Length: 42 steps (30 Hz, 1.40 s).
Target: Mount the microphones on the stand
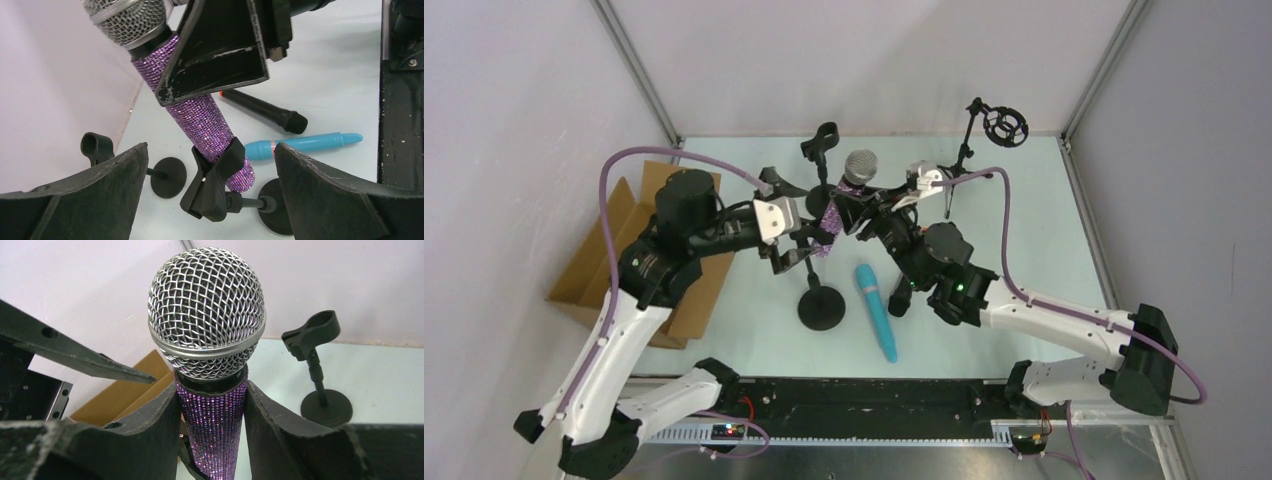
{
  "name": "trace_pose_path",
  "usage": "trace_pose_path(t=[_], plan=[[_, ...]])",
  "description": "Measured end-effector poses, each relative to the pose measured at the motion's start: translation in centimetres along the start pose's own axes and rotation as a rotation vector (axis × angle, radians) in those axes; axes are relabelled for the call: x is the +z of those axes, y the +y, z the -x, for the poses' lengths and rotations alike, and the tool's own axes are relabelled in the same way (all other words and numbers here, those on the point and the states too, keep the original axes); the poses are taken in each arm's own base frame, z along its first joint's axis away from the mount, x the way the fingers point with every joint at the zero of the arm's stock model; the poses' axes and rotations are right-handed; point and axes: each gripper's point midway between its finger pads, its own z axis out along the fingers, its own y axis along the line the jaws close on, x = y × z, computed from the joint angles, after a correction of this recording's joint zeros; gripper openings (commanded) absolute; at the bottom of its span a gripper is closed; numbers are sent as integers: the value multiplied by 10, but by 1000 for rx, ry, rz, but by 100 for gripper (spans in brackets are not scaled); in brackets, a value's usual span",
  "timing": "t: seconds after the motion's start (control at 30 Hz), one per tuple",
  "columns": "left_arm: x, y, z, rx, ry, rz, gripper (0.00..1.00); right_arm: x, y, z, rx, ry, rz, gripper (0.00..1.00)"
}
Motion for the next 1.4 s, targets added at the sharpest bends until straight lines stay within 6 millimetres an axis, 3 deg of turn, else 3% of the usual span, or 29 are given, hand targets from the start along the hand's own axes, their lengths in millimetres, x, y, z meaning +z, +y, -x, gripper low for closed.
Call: trace_pose_path(t=[0.07,0.27,0.73,0.97,1.13,1.4], plan=[[-4,-3,-1,12,-6,12,100,4,5,-3,1,8,11,10],[-7,-5,-28,-7,52,33,100,23,24,-16,5,28,50,9],[-23,42,-71,-9,150,290,100,68,50,-36,77,16,122,6],[-27,73,-80,22,158,376,100,89,62,-41,117,-27,172,3],[-35,95,-97,41,194,437,100,101,64,-53,139,-42,214,2],[-38,108,-126,48,240,453,100,109,57,-69,132,-34,236,1]])
